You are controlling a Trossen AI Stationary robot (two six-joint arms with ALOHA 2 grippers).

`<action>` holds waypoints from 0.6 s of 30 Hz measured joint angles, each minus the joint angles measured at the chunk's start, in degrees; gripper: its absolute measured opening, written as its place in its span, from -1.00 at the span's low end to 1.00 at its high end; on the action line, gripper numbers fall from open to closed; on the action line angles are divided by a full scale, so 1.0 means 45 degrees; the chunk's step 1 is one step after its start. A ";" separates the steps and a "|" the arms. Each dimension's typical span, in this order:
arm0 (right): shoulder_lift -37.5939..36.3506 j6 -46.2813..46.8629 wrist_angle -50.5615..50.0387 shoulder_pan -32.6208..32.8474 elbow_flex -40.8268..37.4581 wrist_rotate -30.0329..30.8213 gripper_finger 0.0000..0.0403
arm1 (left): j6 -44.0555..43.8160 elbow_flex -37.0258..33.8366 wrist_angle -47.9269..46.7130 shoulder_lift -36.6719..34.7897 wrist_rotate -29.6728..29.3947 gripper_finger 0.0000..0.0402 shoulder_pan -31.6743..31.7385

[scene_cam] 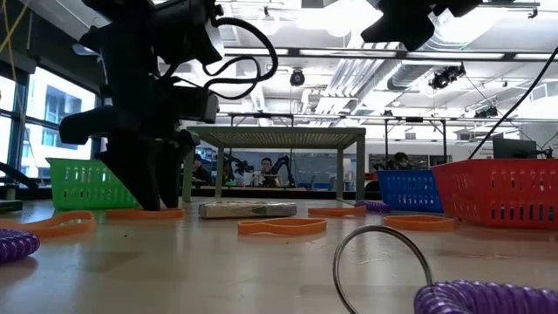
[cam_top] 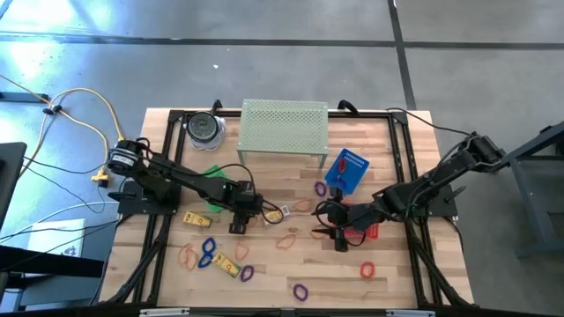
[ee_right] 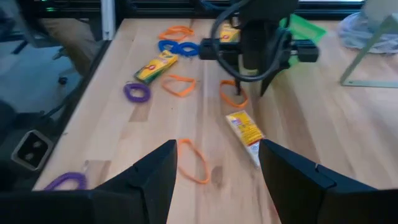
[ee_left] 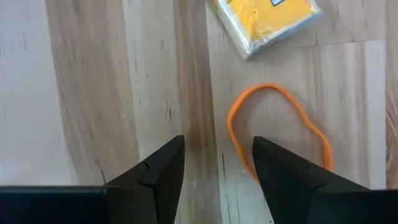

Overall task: Pick & Place Office Desk Supplies
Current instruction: Put the orange rubberband into the red basket

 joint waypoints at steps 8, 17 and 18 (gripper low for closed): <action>0.0000 0.0003 0.0037 0.0000 0.0000 -0.0679 0.07 | 0.0213 0.0028 -0.0299 0.1034 0.0092 -0.55 -0.0068; 0.0000 0.0003 0.0018 0.0000 -0.0005 -0.0679 0.07 | 0.1205 0.0034 -0.0403 0.1194 -0.1120 -0.99 -0.0599; 0.0000 0.0002 0.0018 0.0000 -0.0005 -0.0679 0.07 | 0.1268 0.0039 -0.0427 0.1102 -0.1439 -0.99 -0.0749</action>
